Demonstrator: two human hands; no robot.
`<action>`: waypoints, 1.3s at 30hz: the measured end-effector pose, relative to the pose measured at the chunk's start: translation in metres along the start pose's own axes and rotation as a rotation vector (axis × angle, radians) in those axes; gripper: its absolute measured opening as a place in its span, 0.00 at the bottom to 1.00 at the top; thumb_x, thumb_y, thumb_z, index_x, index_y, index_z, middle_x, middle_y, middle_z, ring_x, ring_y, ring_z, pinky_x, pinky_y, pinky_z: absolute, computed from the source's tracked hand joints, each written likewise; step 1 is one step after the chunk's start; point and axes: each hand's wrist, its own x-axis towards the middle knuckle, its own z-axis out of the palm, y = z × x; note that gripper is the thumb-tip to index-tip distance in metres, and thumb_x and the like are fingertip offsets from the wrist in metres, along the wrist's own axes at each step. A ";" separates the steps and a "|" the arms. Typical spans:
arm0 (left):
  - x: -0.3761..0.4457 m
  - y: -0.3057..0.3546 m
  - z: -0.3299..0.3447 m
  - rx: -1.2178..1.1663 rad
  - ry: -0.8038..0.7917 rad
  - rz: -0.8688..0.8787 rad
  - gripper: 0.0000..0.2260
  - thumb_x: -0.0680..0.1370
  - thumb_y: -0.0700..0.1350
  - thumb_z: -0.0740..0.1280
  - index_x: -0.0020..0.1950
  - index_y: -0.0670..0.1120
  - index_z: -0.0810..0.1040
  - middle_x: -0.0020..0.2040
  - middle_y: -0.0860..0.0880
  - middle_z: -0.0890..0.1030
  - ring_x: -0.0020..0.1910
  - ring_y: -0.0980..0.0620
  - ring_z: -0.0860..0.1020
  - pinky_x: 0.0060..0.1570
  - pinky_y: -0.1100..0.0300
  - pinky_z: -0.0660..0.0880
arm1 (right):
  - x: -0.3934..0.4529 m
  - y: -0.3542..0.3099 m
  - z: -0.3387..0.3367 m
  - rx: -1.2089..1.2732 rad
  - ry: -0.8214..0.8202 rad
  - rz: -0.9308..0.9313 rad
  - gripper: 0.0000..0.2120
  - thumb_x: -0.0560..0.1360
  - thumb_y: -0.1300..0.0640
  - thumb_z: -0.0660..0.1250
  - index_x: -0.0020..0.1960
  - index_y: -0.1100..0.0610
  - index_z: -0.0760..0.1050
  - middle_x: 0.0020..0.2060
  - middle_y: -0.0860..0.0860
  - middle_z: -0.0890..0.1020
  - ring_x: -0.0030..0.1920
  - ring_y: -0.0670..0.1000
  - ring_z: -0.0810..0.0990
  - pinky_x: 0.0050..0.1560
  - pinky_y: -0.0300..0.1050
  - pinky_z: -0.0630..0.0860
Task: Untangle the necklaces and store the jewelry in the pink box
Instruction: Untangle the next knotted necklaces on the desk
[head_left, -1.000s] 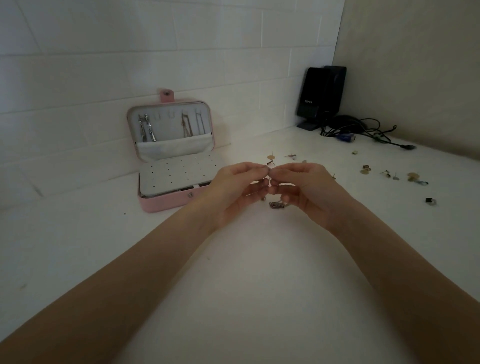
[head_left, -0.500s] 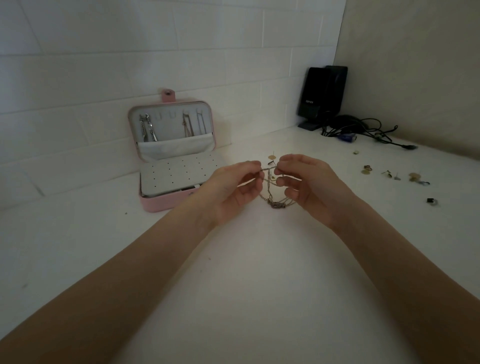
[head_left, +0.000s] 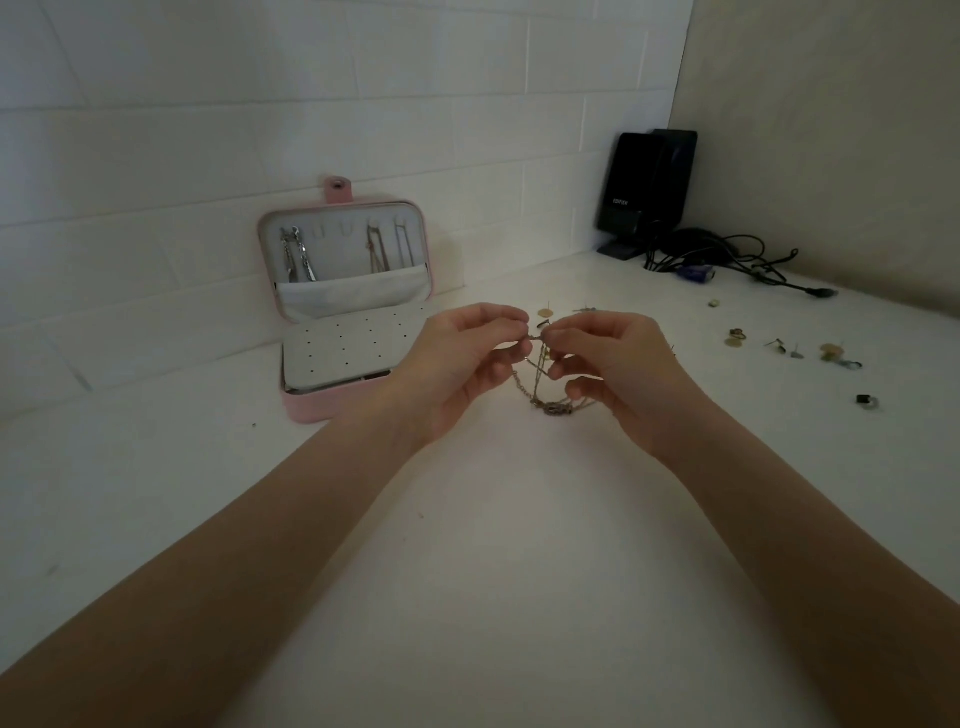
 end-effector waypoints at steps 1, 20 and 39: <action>0.000 0.000 0.000 0.012 0.007 0.003 0.05 0.75 0.34 0.66 0.42 0.42 0.78 0.34 0.49 0.78 0.30 0.57 0.77 0.24 0.70 0.68 | 0.000 0.000 0.000 0.011 -0.004 0.002 0.02 0.73 0.67 0.67 0.44 0.64 0.78 0.32 0.54 0.76 0.27 0.45 0.77 0.25 0.35 0.71; 0.001 0.000 -0.001 0.073 -0.047 -0.065 0.03 0.74 0.34 0.67 0.42 0.42 0.76 0.35 0.48 0.77 0.31 0.56 0.76 0.26 0.70 0.70 | 0.001 -0.001 -0.004 0.083 -0.030 -0.018 0.04 0.75 0.69 0.64 0.44 0.67 0.77 0.37 0.58 0.81 0.31 0.47 0.81 0.29 0.33 0.74; 0.003 -0.010 -0.001 0.622 0.022 0.224 0.06 0.75 0.41 0.68 0.41 0.52 0.80 0.36 0.54 0.74 0.31 0.56 0.70 0.32 0.68 0.68 | 0.006 0.005 -0.007 -0.350 0.044 -0.122 0.03 0.73 0.63 0.68 0.43 0.62 0.80 0.27 0.52 0.75 0.26 0.44 0.71 0.32 0.36 0.69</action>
